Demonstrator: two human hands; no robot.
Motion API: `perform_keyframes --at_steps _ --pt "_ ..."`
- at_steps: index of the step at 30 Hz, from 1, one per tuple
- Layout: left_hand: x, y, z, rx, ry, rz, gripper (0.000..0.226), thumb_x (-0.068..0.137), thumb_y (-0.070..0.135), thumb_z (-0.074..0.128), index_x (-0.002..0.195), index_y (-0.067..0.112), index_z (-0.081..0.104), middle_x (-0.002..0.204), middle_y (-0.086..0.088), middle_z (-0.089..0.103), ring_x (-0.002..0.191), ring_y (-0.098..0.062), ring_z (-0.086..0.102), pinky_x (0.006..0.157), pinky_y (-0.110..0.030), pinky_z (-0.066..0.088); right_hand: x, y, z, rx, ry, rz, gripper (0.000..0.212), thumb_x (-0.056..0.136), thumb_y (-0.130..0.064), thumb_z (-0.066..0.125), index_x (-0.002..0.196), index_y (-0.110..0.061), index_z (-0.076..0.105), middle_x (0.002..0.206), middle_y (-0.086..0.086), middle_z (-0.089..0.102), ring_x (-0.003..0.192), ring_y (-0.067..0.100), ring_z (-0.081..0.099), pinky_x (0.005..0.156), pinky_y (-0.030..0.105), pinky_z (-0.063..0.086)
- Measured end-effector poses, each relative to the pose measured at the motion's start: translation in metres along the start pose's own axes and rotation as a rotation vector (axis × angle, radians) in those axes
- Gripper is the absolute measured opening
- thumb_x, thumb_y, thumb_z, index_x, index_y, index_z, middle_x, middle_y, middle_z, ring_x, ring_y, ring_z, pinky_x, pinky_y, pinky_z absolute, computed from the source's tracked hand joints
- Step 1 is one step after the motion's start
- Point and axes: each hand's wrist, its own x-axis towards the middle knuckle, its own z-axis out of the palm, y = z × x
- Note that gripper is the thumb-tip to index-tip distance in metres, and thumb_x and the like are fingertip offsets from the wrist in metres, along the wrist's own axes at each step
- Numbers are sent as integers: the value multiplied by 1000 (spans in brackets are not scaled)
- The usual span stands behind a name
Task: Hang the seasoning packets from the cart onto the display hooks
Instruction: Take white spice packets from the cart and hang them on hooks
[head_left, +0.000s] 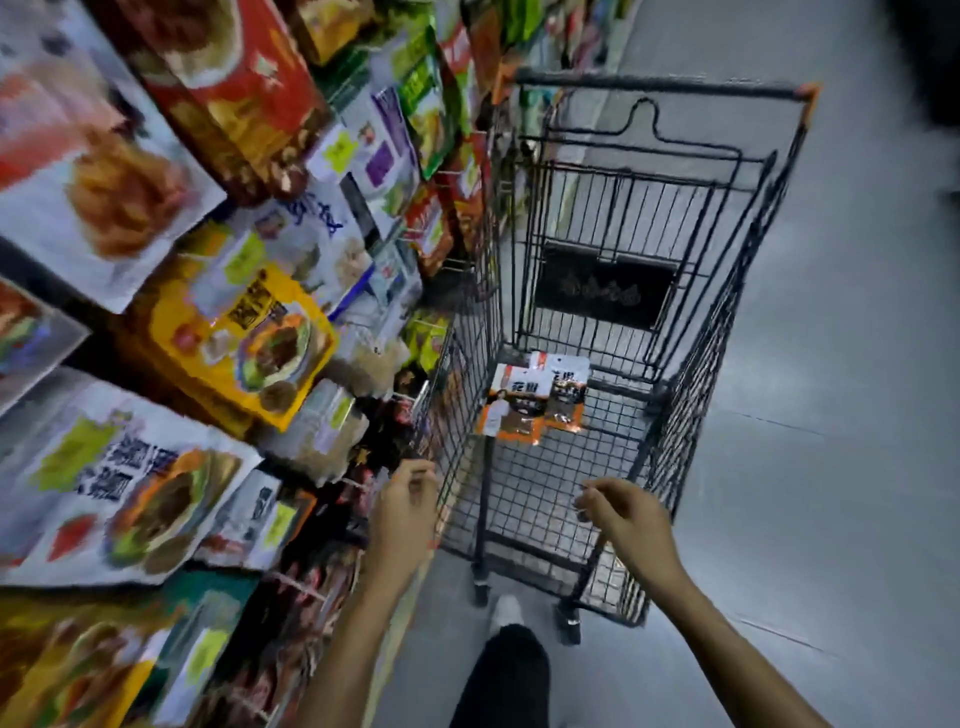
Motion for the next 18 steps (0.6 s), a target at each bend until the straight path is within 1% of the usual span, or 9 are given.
perform_keyframes --at_steps 2,5,7,9,10,12,13,16,18 --pt "54 8 1 9 -9 52 10 97 17 52 103 17 60 79 6 60 67 -1 53 58 -11 37 43 -4 5 38 38 37 16 98 -14 54 100 -4 67 86 5 73 79 12 70 75 22 55" --pt "131 22 8 47 60 139 16 97 16 53 111 11 59 79 9 55 74 -15 56 67 -33 46 110 -4 18 72 97 84 22 98 -17 53 98 1 67 89 14 73 83 25 70 83 41 56" --pt "177 27 19 131 112 133 30 95 20 55 121 6 55 93 -4 58 86 -24 57 74 -34 45 157 3 31 65 127 103 30 99 -21 53 93 4 69 87 16 73 82 28 70 80 42 56" --pt "216 21 35 183 66 72 46 95 28 57 132 4 46 121 -15 55 110 -32 52 86 -34 41 199 17 46 52 142 143 35 99 -22 53 87 6 70 82 20 72 79 34 69 74 42 56" --pt "231 16 44 191 23 39 52 94 32 57 135 5 41 129 -14 51 117 -32 48 89 -31 39 218 27 55 44 139 166 38 99 -21 52 84 9 69 81 25 71 78 40 67 71 44 55" --pt "251 5 63 166 -68 -9 58 93 37 57 138 8 37 131 -9 50 120 -28 49 92 -31 39 252 53 73 23 115 227 38 99 -19 52 86 15 63 84 32 66 81 46 64 73 52 55" --pt "256 0 73 130 -97 -19 58 92 37 58 139 10 36 128 -6 52 116 -25 52 89 -30 40 267 67 82 7 101 259 34 98 -16 52 86 14 61 86 31 67 82 45 64 74 52 55" --pt "264 -14 100 106 -125 4 55 93 31 59 140 10 38 126 -6 55 112 -21 54 88 -25 38 298 103 106 -16 73 311 13 95 -11 56 84 -5 59 90 19 67 84 31 62 70 34 48" --pt "266 -23 112 127 -108 58 46 95 25 55 136 8 43 117 -5 57 108 -21 54 84 -22 37 313 127 120 -18 35 357 17 96 -21 57 98 -5 62 99 17 66 92 30 60 77 37 46"
